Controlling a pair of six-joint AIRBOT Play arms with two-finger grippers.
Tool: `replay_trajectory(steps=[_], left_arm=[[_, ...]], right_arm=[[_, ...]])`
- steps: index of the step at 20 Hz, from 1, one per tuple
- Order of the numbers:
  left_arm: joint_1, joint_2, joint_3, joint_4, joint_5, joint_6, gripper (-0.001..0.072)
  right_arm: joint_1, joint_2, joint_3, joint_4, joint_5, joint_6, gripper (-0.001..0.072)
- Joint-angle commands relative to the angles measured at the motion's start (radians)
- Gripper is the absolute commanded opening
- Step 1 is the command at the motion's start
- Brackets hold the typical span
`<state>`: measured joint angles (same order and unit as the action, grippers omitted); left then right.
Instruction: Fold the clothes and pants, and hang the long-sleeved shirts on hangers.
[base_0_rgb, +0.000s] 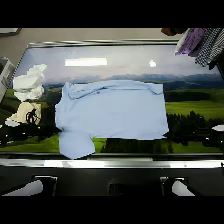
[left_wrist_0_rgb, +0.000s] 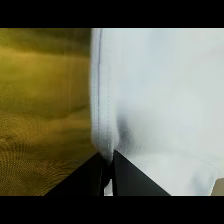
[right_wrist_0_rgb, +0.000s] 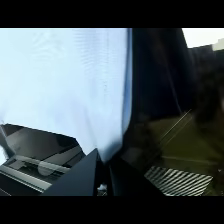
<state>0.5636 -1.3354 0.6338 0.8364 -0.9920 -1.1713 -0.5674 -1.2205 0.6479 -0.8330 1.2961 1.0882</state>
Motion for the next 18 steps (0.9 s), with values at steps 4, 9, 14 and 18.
replay_trajectory(steps=[4, 9, 14, 18], left_arm=[[-0.038, 0.020, 0.103, 0.001, -0.043, -0.018, 0.0017], [-0.127, 0.090, 0.421, 0.029, -0.051, -0.119, 0.0015], [-0.188, 0.161, 0.915, 0.232, -0.148, -0.354, 0.0015], [-0.192, 0.308, 1.192, 0.381, -0.229, -0.518, 0.0016]], right_arm=[[0.236, 0.092, 0.039, 0.050, -0.084, 0.033, 0.0038], [0.544, 0.095, 0.471, -0.330, -0.292, 0.370, 0.0038], [0.583, 0.101, 1.081, -0.599, -0.121, 0.469, 0.0038], [0.583, 0.188, 1.434, -0.612, -0.022, 0.478, 0.0039]])
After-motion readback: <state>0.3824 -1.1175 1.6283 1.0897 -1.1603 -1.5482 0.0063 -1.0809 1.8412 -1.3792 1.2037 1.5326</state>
